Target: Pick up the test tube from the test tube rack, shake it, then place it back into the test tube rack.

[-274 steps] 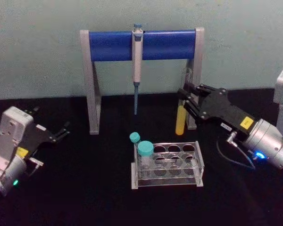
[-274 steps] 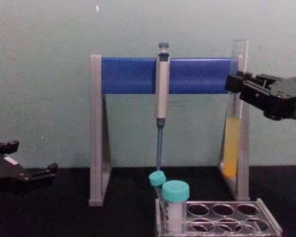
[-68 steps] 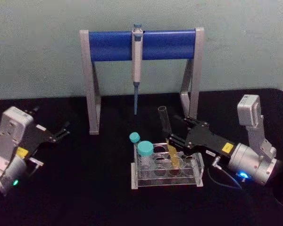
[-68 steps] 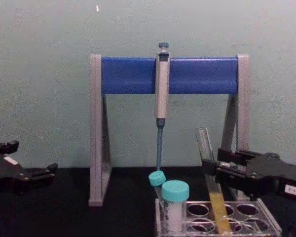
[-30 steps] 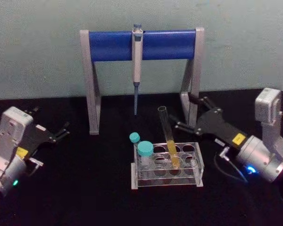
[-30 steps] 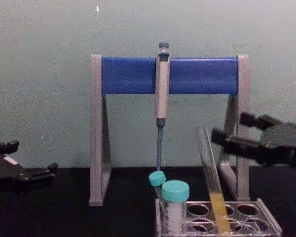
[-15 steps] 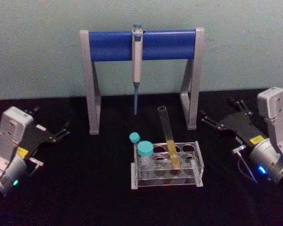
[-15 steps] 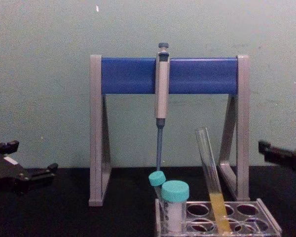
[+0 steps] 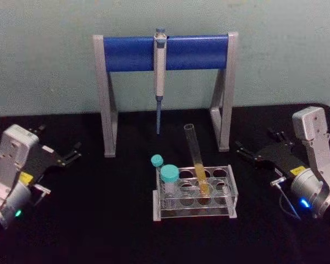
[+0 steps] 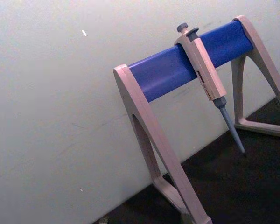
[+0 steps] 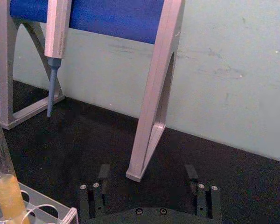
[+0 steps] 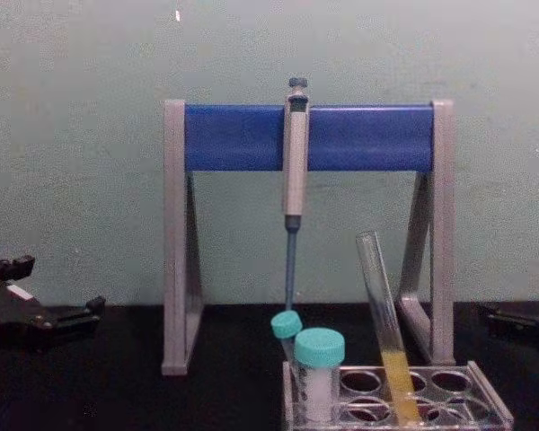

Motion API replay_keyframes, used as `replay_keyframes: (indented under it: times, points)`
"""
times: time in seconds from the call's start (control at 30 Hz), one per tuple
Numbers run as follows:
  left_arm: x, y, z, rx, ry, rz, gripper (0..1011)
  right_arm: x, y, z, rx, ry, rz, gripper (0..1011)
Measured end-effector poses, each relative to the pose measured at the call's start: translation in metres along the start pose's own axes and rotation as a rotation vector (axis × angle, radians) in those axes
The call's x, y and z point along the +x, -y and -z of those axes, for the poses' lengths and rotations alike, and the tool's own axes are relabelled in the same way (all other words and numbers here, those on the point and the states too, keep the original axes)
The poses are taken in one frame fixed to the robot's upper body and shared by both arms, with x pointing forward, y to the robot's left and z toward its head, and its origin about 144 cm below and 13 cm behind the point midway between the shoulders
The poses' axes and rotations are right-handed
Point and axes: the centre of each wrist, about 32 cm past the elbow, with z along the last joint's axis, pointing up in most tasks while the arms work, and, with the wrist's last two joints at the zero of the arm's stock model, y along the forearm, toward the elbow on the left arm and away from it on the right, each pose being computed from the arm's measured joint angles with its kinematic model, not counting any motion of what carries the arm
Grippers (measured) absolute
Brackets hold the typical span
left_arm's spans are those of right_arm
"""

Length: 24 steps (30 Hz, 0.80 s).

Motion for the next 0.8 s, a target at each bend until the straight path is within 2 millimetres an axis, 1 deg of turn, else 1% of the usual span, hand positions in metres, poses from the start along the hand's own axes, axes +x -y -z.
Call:
replay_keyframes:
  times: [0.8]
  points:
    - [0.0000, 0.0000, 0.0000, 0.000, 0.000, 0.000, 1001, -0.0003, 0.0000, -0.0006, 0.001, 0.004, -0.004, 1000]
